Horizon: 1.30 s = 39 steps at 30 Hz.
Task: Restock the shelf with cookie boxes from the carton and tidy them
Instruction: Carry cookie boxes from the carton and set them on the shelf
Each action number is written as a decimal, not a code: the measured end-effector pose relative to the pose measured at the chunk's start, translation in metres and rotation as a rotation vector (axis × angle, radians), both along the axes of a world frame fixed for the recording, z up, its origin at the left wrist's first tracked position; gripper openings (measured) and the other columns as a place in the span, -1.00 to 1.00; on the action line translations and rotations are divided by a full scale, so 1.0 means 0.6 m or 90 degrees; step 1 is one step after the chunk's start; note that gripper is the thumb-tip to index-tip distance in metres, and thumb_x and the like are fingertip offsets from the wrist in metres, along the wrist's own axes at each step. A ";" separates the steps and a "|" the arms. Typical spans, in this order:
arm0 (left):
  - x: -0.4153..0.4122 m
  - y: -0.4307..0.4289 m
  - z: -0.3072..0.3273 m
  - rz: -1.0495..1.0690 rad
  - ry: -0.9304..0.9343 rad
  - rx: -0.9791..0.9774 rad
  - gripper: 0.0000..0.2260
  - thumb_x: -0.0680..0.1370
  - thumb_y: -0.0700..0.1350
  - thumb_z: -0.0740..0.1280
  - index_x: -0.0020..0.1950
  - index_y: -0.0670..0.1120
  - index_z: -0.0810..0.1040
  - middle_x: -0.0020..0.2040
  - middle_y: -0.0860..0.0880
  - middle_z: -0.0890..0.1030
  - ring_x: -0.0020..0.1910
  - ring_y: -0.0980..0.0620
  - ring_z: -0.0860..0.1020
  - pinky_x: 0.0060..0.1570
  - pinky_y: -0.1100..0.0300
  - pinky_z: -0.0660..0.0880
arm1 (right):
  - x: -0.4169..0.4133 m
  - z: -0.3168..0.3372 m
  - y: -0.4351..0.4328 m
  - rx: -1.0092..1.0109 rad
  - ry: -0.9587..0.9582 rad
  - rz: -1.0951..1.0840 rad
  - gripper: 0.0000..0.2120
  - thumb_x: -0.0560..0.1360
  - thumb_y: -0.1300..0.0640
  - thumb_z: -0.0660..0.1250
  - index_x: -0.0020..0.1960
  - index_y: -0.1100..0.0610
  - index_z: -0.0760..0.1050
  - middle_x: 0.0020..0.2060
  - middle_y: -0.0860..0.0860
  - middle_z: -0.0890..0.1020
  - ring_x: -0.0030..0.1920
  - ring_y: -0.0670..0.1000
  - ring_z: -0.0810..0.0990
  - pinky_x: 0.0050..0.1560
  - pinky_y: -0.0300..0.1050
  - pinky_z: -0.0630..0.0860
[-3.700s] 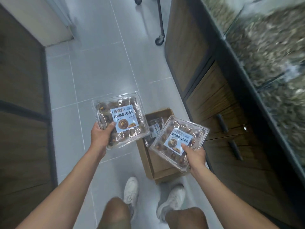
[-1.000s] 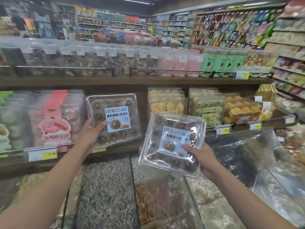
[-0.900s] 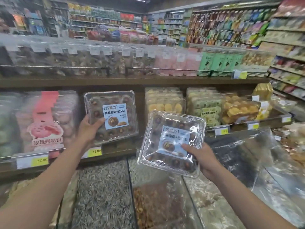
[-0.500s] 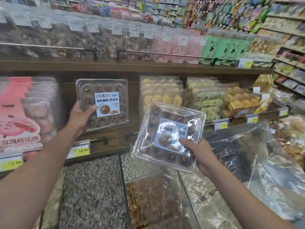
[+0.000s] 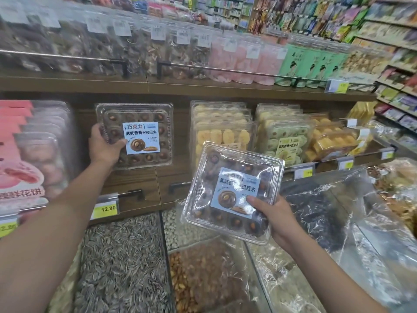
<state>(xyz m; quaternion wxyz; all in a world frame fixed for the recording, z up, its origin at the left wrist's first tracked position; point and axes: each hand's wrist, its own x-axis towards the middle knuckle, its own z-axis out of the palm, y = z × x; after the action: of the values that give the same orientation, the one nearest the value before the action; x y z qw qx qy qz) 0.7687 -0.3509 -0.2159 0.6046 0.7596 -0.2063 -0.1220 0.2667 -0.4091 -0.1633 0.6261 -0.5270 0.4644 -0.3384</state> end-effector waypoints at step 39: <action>-0.201 0.220 0.105 -0.249 0.165 -0.095 -0.77 0.62 -0.24 0.45 0.25 -0.06 0.62 -0.08 -0.03 0.73 -0.45 0.23 0.56 -0.56 0.35 0.37 | 0.278 0.082 0.017 -0.160 0.061 0.205 -0.30 0.35 -0.10 0.67 0.37 -0.03 0.43 0.26 -0.13 0.61 0.22 -0.06 0.61 0.28 0.09 0.57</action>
<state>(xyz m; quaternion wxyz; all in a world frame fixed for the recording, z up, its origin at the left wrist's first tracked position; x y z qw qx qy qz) 0.6482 -0.2191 -0.1526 0.6455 0.6365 -0.2782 -0.3175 0.4332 -0.3990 -0.1141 0.5787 -0.6838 0.3578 -0.2638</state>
